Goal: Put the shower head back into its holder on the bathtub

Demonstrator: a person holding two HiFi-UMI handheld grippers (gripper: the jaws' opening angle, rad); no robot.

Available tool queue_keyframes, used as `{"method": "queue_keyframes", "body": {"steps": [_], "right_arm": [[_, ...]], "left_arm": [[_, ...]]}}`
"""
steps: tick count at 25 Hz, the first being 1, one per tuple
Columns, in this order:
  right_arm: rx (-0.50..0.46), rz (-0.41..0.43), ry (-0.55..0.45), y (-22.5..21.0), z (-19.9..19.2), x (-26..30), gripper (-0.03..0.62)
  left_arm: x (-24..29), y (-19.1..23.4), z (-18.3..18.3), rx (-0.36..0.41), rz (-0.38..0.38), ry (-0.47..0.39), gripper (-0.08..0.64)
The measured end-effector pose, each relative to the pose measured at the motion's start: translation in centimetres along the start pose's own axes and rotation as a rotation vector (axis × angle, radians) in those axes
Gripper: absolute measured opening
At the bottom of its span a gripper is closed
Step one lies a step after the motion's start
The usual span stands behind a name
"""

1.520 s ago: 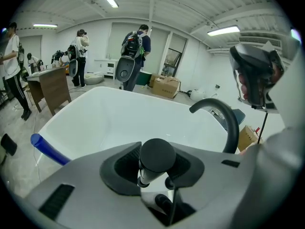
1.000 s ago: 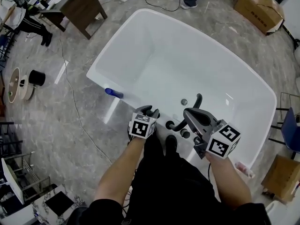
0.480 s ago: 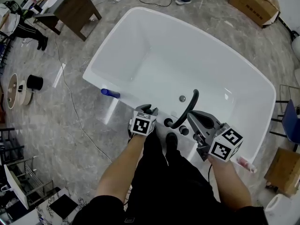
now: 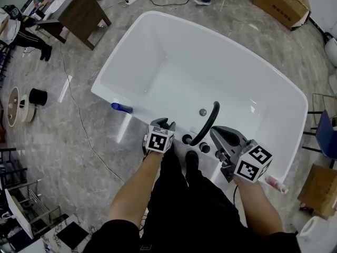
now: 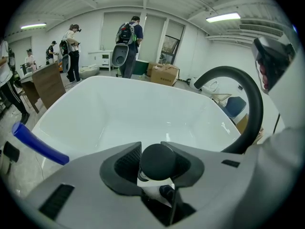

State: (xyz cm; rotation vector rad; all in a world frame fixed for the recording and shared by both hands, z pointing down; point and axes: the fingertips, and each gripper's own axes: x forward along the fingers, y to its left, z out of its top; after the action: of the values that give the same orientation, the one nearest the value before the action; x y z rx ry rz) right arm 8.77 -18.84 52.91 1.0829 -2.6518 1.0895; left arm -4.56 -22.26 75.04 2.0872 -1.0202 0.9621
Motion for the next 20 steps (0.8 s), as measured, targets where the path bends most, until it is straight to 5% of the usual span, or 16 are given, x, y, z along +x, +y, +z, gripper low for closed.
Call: {"method": "queue_keyframes", "body": {"steps": [20], "right_arm": [[-0.009, 0.053, 0.013, 0.1, 1.2, 1.7, 0.017]], "left_arm": [[-0.3, -0.3, 0.2, 0.069, 0.009, 0.012, 0.137]]}}
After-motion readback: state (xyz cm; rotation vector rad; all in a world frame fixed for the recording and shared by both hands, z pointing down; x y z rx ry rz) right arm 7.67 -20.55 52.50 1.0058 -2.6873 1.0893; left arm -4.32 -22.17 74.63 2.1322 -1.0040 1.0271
